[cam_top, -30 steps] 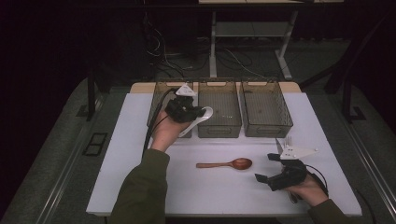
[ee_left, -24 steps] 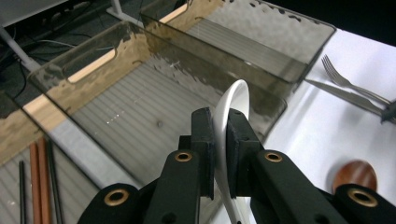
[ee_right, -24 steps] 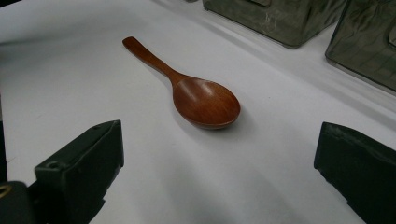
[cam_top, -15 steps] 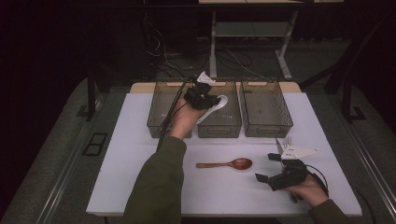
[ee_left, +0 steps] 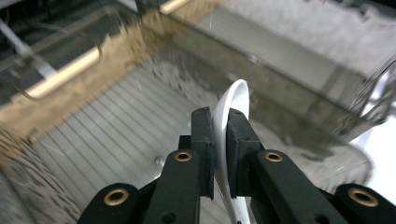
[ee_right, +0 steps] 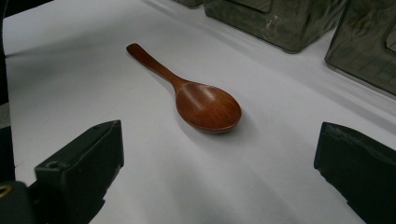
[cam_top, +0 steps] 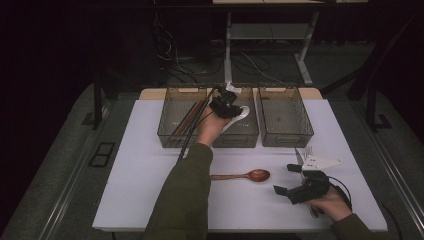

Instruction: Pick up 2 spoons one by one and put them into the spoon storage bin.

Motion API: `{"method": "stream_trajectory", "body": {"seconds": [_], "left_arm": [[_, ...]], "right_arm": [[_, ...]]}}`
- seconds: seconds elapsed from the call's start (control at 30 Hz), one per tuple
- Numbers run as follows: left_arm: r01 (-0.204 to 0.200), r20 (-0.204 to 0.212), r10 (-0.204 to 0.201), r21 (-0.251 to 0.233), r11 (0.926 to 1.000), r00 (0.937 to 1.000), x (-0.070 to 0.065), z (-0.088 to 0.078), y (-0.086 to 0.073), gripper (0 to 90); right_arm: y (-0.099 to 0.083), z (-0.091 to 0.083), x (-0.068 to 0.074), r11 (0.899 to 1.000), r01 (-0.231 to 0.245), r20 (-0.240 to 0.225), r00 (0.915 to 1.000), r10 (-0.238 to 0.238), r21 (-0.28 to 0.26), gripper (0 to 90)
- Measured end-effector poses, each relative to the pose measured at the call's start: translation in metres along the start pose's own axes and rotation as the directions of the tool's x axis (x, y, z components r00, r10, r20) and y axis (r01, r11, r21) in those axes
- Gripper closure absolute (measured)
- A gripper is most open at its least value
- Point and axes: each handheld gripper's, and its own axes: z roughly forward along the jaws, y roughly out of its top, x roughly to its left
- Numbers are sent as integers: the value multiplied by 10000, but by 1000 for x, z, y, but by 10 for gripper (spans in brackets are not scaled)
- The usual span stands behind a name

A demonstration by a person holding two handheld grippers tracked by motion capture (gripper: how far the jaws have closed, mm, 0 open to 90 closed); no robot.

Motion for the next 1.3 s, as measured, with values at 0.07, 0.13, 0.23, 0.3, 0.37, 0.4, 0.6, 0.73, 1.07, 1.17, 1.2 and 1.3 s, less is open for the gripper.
{"method": "stream_trajectory", "body": {"seconds": [0.07,0.13,0.23,0.3,0.37,0.4,0.6,0.73,1.07,1.17,1.2,1.3], "left_arm": [[141,99,-142,92,9999,9999,-2,7,-3,812],[77,222,-79,118,9999,9997,-4,8,-3,753],[11,244,-11,22,10000,9997,-7,7,-2,683],[-52,324,54,-57,10000,9995,-9,5,-1,641],[-52,502,61,-185,9998,9987,-11,2,0,591],[-87,590,102,-255,9996,9982,-13,0,0,565],[-110,936,177,-716,9974,9955,-22,-17,-5,477],[-214,1031,330,-1120,9935,9941,-29,-33,-12,437],[-365,1330,552,-1397,9895,9896,-45,-68,-42,354],[-384,1294,582,-1501,9879,9899,-50,-75,-54,334],[-457,1231,637,-1440,9885,9904,-50,-78,-59,325],[-432,1184,613,-1496,9878,9911,-51,-85,-70,309]], "right_arm": [[0,-1,0,10000,3,-31,10000,-3,6,13],[0,-1,0,10000,7,-37,10000,-7,-5,13],[0,0,0,10000,3,-35,10000,-3,-1,13],[0,0,0,10000,39,-82,10000,-39,14,13],[0,0,0,10000,63,-68,10000,-63,41,13],[0,0,0,10000,49,-52,10000,-49,15,13],[0,0,1,10000,52,-33,10000,-52,44,14],[0,0,0,10000,38,-57,10000,-37,91,14],[0,1,0,9999,-23,72,10000,22,132,14],[0,0,0,9999,-20,101,9999,18,163,13],[0,0,0,9998,-21,100,9999,19,182,13],[0,0,0,9999,-38,102,9999,36,158,13]]}}
